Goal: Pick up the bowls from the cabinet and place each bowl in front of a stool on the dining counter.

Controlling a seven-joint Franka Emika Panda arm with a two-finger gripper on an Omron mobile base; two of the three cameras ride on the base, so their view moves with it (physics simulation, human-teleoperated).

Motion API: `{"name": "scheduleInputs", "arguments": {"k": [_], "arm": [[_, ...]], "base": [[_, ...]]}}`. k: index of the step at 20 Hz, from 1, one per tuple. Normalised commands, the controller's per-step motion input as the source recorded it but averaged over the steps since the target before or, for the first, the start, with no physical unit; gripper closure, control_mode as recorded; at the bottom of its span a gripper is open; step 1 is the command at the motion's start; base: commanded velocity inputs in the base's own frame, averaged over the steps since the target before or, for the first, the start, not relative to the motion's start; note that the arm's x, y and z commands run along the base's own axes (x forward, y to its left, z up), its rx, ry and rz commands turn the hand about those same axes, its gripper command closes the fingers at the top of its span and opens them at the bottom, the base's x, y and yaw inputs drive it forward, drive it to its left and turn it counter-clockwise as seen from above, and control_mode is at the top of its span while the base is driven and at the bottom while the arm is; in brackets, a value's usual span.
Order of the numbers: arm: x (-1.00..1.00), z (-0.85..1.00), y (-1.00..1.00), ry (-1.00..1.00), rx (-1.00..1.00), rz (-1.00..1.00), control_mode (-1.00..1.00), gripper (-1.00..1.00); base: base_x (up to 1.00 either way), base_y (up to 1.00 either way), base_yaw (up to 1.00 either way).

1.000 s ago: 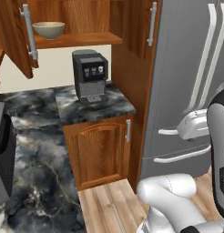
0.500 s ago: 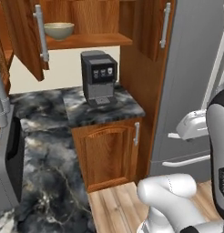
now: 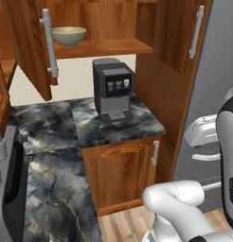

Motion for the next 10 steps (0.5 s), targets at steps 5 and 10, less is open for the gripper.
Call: {"name": "scheduleInputs", "arguments": {"k": [5,10], "arm": [[0.0,0.0,0.0,0.0,0.0,0.0,1.0,-1.0],[0.0,0.0,0.0,0.0,0.0,0.0,1.0,-1.0]], "base": [[0.86,0.18,0.0],[0.57,0.2,0.0]]}}
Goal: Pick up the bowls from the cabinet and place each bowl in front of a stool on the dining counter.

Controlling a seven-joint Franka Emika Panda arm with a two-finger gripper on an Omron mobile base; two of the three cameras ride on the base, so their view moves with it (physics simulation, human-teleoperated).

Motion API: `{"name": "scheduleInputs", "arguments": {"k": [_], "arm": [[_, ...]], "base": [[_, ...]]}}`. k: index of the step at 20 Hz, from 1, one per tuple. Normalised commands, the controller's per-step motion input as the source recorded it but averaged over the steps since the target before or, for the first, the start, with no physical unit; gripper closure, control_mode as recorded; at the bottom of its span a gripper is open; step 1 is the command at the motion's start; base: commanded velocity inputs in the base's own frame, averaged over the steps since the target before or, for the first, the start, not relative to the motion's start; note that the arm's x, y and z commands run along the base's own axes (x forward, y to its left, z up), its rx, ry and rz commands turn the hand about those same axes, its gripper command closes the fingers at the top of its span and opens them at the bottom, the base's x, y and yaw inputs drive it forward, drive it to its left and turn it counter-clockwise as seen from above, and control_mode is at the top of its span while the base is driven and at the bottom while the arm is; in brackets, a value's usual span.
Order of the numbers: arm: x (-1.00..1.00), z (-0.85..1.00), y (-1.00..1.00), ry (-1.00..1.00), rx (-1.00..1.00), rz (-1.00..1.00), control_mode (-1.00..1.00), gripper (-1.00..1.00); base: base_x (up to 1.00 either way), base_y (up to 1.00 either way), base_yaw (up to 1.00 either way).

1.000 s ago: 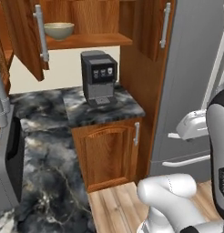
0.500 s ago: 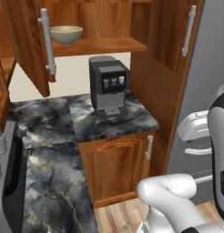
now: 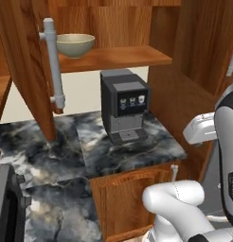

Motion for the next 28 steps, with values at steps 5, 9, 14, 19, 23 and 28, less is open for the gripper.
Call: {"name": "scheduleInputs", "arguments": {"k": [5,9,14,19,23,28], "arm": [[0.0,0.0,0.0,0.0,0.0,0.0,1.0,-1.0],[0.0,0.0,0.0,0.0,0.0,0.0,1.0,-1.0],[0.0,0.0,0.0,0.0,0.0,0.0,1.0,-1.0],[0.0,0.0,0.16,0.01,0.0,0.0,-1.0,-1.0],[-0.2,0.0,0.34,-0.01,0.01,0.0,-1.0,-1.0],[-0.3,0.19,0.24,-0.03,0.15,0.0,-1.0,-1.0]], "base": [[0.52,0.25,0.0],[0.62,0.26,0.0],[0.53,0.23,0.0],[0.1,0.19,0.0],[0.0,0.0,0.0],[0.0,0.0,0.0]]}}
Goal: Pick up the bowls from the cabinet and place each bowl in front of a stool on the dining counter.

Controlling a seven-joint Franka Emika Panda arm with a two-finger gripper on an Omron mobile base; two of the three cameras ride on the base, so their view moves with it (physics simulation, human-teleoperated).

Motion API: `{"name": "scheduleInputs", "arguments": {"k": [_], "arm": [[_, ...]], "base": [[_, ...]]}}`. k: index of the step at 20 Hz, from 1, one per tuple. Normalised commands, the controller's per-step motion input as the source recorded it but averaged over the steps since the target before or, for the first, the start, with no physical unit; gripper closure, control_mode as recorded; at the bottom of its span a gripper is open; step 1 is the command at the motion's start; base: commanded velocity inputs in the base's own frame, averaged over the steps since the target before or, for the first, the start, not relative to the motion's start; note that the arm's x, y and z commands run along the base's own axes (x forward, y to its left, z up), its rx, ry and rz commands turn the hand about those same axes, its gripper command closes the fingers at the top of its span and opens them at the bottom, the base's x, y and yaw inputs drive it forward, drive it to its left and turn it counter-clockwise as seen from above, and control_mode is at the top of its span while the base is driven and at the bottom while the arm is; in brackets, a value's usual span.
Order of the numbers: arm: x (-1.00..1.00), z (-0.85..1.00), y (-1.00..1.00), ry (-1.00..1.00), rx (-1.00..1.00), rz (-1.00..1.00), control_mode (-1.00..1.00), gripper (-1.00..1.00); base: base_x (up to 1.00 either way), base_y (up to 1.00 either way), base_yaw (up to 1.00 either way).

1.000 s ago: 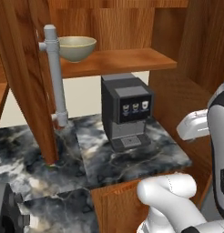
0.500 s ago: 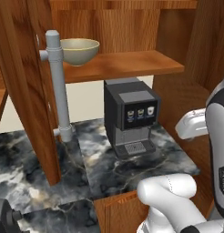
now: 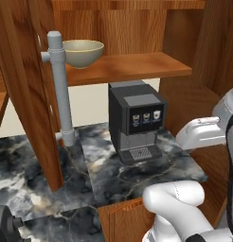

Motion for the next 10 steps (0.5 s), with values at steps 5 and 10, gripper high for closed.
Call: {"name": "scheduleInputs", "arguments": {"k": [5,10], "arm": [[-0.04,0.43,0.01,-0.08,0.23,0.0,-1.0,-1.0],[0.0,0.27,0.13,-0.1,0.18,-0.02,-1.0,-1.0]], "base": [[0.0,0.0,0.0],[0.0,0.0,0.0]]}}
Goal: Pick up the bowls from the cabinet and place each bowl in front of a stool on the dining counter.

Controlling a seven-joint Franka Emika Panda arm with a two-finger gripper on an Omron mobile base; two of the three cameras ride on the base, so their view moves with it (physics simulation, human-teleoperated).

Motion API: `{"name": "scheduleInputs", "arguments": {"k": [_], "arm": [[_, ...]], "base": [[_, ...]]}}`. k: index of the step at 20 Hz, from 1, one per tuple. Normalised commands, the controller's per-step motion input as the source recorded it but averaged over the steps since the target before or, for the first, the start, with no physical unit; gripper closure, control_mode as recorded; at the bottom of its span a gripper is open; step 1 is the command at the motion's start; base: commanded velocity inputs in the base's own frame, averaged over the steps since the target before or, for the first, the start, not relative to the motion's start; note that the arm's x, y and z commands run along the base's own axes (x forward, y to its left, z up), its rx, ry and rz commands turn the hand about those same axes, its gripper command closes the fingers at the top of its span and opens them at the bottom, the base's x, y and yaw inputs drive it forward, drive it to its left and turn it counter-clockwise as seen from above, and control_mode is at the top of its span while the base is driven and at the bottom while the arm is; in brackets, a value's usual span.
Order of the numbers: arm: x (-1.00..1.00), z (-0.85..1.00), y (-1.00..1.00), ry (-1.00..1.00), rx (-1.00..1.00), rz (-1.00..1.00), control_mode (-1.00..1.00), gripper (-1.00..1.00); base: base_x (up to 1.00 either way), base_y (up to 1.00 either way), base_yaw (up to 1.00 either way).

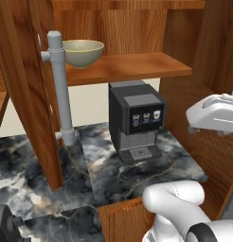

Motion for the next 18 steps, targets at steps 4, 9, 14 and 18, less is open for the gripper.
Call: {"name": "scheduleInputs", "arguments": {"k": [4,9,14,18], "arm": [[0.0,0.18,0.19,-0.12,0.16,-0.08,-1.0,-1.0],[0.27,0.05,0.05,-0.06,0.18,-0.16,-1.0,-1.0],[0.5,0.05,0.0,-0.02,0.2,-0.22,-1.0,-1.0],[0.39,0.03,0.0,0.0,0.18,-0.19,-1.0,-1.0]], "base": [[0.0,0.0,0.0],[0.0,0.0,0.0],[0.0,0.0,0.0],[0.0,0.0,0.0]]}}
